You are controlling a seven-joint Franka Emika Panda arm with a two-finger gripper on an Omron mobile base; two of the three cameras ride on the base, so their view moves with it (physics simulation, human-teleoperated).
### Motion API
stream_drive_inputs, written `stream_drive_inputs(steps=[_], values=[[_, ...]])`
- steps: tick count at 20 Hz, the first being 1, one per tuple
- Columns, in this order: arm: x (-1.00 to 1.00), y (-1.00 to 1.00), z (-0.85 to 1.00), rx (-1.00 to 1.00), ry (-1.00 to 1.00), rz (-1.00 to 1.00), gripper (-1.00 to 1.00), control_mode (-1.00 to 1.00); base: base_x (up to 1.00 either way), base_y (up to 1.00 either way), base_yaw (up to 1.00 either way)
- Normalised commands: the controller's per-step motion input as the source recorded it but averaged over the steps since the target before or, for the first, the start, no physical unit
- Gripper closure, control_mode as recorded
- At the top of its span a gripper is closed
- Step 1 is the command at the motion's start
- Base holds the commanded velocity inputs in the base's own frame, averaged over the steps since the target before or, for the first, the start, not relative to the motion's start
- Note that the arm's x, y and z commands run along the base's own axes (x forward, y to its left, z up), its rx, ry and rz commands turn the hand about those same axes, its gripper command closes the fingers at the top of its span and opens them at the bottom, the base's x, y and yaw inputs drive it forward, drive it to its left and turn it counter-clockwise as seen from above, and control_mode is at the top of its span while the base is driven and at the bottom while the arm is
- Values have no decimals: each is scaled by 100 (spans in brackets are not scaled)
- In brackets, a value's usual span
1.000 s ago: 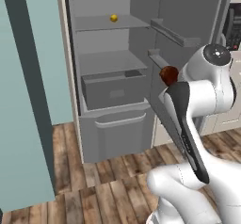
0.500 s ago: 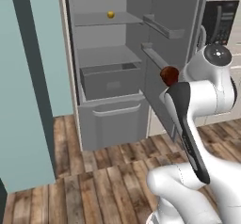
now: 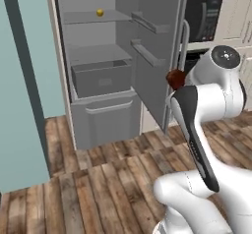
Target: Place one lemon and one steak in each tupperware on the nearby counter, to pack two identical lunches.
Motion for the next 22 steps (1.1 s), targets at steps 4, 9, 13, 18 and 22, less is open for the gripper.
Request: stream_drive_inputs(steps=[4,9,13,18,22], values=[[0,0,0,0,0,0,100,100,-54,2,-37],[0,0,0,0,0,0,100,100,-38,3,-44],[0,0,0,0,0,0,100,100,-5,9,-46],[0,0,0,0,0,0,100,100,0,11,-44],[0,0,0,0,0,0,100,100,0,21,-41]])
